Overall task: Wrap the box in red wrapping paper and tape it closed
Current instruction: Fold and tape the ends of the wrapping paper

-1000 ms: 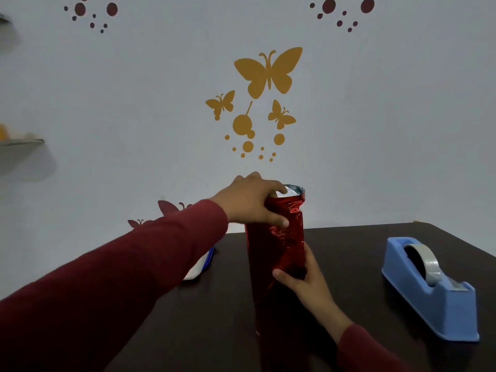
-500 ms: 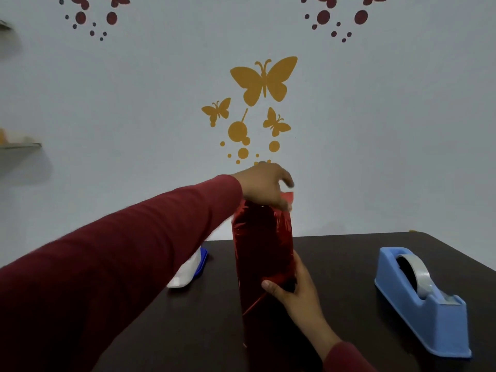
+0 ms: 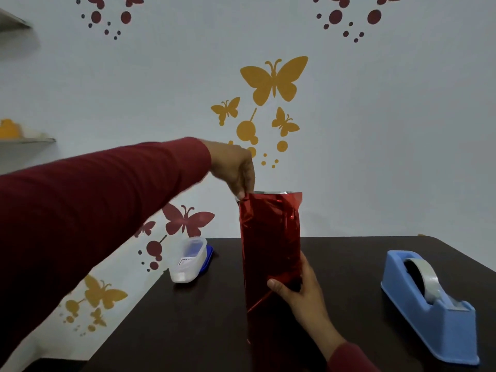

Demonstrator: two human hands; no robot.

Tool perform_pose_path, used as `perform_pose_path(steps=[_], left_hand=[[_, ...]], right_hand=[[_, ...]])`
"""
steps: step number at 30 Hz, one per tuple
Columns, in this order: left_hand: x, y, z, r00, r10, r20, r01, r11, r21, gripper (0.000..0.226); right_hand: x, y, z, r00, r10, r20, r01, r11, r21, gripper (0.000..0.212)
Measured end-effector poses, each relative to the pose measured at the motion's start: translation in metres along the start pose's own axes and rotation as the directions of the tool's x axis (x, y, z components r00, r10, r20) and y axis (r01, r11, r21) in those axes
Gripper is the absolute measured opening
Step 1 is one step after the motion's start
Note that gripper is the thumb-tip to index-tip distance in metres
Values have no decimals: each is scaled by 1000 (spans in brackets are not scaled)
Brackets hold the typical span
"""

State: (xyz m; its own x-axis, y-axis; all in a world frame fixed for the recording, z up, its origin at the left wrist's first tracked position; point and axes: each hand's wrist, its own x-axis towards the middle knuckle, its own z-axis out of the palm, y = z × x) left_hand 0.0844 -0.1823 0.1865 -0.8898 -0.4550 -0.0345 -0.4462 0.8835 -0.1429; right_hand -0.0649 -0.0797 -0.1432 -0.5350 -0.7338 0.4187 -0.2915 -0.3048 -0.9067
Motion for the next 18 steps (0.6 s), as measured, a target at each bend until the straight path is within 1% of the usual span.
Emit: perform_pose_path(steps=[2,4,5,6,7,9,11,13,14,15,16,17,18], left_hand=[[-8,-3,-13,999,2,-32,-4,998,-65,19],[-13,-3,-12,999,26,29,-24,998,-66,41],[-12,-1,-5,997,23,76,-21,999,-31,52],[-10,0,4,993,5,114,-6,1000,13,58],[-6,1,14,992,-20,123,15,999,47,55],[1,-1,22,998,-16,62,12,998,62,35],[0,-5,15,1000,-18,2,18,999,45,17],[-6,-10,1,999,-15,-47,16,1000,17,11],[-8,-9,-3,998,-2,-66,1,1000,-16,12],[-10,-7,-4,997,16,-77,-21,998,-59,21],[-11,-3,-2,997,34,-66,-40,995,-92,37],[-11,2,3,998,54,-40,-59,992,-115,53],[-7,7,12,997,72,-6,-72,992,-106,63]], right_hand=[[-1,-1,0,1000,-2,3,2,1000,-3,96],[-2,-3,0,1000,-6,5,6,1000,0,96],[-3,-4,1,1000,-4,6,4,1000,5,97],[-3,-5,1,1000,1,6,-1,1000,9,98],[-4,-6,1,1000,6,5,-6,1000,9,98],[-5,-7,2,1000,10,-4,-10,1000,0,98],[-5,-8,1,1000,10,-9,-10,1000,-1,96],[-6,-9,1,1000,10,-7,-10,1000,-3,94],[-7,-9,0,1000,7,-6,-7,1000,-8,94],[-6,-9,1,1000,4,-6,-4,1000,-13,94],[-7,-9,1,1000,1,-4,-1,1000,-15,94],[-7,-10,1,1000,-2,-2,2,1000,-14,94],[-7,-10,1,1000,-2,1,2,1000,-10,94]])
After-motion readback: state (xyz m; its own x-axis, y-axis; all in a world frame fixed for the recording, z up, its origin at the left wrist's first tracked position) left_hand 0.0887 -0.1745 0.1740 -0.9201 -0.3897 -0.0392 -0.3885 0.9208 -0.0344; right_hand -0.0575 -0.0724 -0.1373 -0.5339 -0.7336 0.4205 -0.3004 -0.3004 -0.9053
